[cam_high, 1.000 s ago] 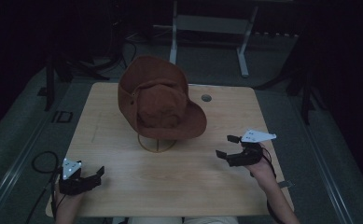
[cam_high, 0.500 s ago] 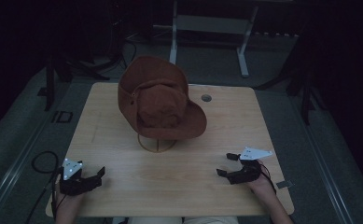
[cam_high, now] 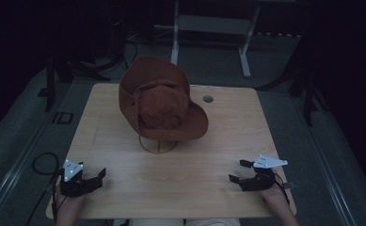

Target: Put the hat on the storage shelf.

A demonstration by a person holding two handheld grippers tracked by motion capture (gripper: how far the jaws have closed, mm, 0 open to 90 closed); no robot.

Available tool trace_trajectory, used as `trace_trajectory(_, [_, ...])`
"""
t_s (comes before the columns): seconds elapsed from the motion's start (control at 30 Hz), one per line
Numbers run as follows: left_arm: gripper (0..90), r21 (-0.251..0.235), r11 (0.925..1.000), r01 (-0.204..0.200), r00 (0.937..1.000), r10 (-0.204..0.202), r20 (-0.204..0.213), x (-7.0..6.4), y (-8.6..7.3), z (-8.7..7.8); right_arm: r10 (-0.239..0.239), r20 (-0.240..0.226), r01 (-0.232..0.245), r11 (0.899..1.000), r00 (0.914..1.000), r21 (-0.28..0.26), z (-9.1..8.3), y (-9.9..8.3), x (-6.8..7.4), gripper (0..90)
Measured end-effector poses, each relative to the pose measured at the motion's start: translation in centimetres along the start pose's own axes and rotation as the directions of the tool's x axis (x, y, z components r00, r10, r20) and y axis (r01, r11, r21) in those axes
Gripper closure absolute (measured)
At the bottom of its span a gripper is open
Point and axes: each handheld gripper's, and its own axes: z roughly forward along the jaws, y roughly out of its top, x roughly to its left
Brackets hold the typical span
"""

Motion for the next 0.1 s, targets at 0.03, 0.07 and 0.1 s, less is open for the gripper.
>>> trace_trajectory(0.03, [10.0, 0.001, 1.0000, 0.000, 1.0000, 0.000, 0.001, 0.00, 0.00, 0.00, 0.010, 0.000, -0.010, 1.000, 1.0000, -0.003, 0.01, -0.04, -0.06, 14.3])
trace_trajectory(0.07, [10.0, 0.002, 1.0000, -0.002, 1.0000, 0.002, 0.001, -0.01, 0.00, 0.01, 0.009, 0.002, -0.009, 1.000, 1.0000, 0.001, 0.04, -0.05, -0.10, 14.3])
trace_trajectory(0.1, [10.0, 0.002, 1.0000, -0.002, 1.0000, 0.002, 0.000, -0.02, 0.00, 0.01, 0.004, 0.006, -0.004, 1.000, 1.0000, 0.003, 0.12, -0.07, -0.10, 14.2])
